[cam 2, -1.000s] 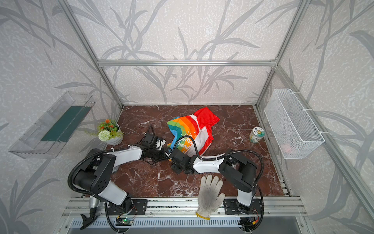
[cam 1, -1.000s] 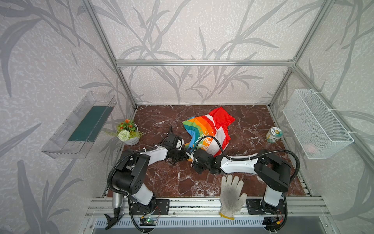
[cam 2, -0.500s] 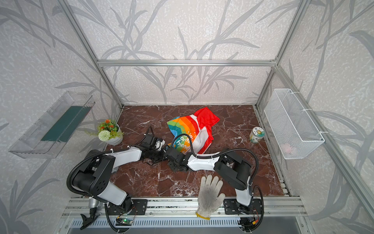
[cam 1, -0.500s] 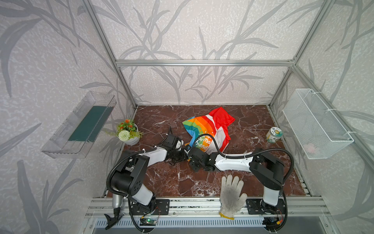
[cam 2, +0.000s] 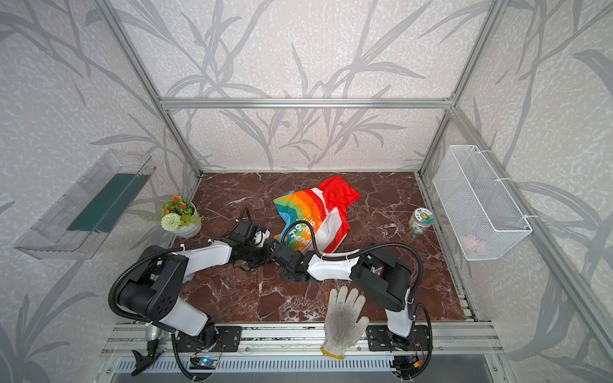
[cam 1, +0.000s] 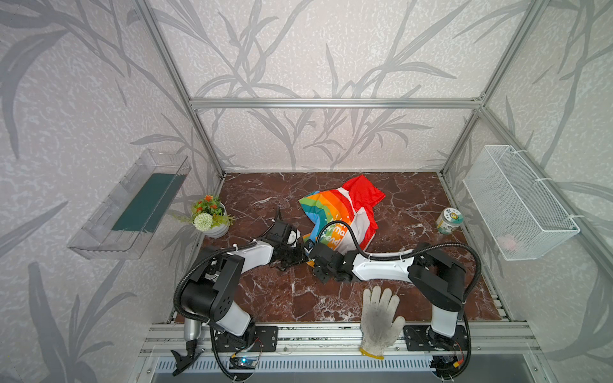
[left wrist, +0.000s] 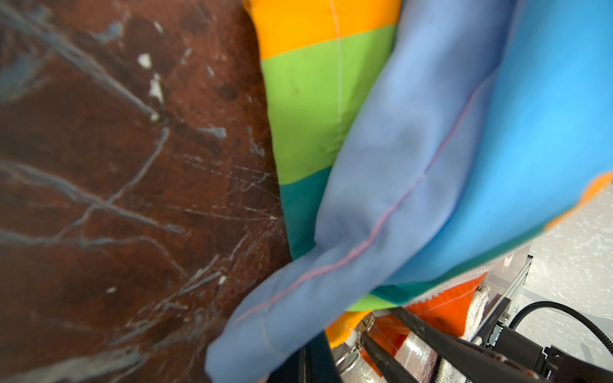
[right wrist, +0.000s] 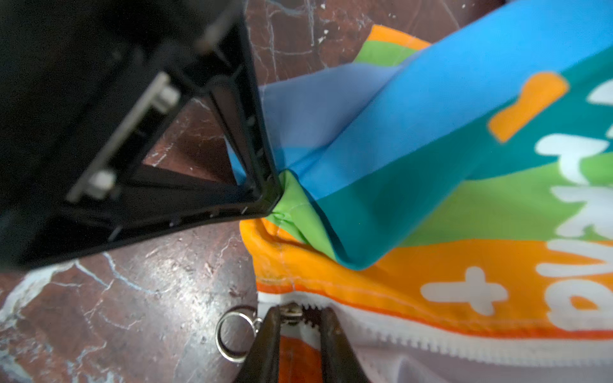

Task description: Zip up the jacket

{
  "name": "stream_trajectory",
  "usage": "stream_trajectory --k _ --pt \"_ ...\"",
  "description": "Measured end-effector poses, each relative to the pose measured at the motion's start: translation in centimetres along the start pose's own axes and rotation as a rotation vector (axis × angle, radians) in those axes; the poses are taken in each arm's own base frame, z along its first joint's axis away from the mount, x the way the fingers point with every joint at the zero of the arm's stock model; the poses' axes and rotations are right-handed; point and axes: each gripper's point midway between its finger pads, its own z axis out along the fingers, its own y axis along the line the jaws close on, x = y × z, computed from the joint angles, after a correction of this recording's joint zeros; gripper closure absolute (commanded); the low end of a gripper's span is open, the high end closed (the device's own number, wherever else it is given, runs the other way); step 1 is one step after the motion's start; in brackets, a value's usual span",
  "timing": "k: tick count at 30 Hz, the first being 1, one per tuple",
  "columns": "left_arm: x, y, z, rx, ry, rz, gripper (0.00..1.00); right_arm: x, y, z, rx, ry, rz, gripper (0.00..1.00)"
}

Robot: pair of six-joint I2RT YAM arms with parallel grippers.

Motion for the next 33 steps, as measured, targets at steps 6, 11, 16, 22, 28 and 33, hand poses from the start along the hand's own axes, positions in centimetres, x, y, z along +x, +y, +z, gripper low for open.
stream_trajectory --k 6,11,16,22,28,33 --pt "0.0 0.1 -0.1 -0.005 0.000 -0.009 1.00 -0.1 0.3 0.1 -0.014 -0.006 0.002 0.81" --pt "0.1 0.1 -0.1 -0.007 0.002 -0.012 1.00 -0.2 0.4 0.0 -0.011 -0.010 -0.002 0.82" --pt "0.1 0.2 -0.2 -0.009 0.004 -0.020 1.00 -0.1 0.7 0.1 -0.008 -0.031 -0.010 0.74" --pt "0.1 0.2 -0.2 -0.009 0.004 -0.019 1.00 0.7 1.5 -1.0 -0.032 -0.052 -0.081 0.69" --pt "0.1 0.2 -0.2 -0.007 0.004 -0.017 1.00 0.4 3.4 -2.4 -0.109 -0.080 -0.183 0.64" --pt "0.2 0.1 -0.2 -0.006 0.006 -0.017 1.00 0.9 4.4 -2.6 -0.148 -0.070 -0.320 0.62"
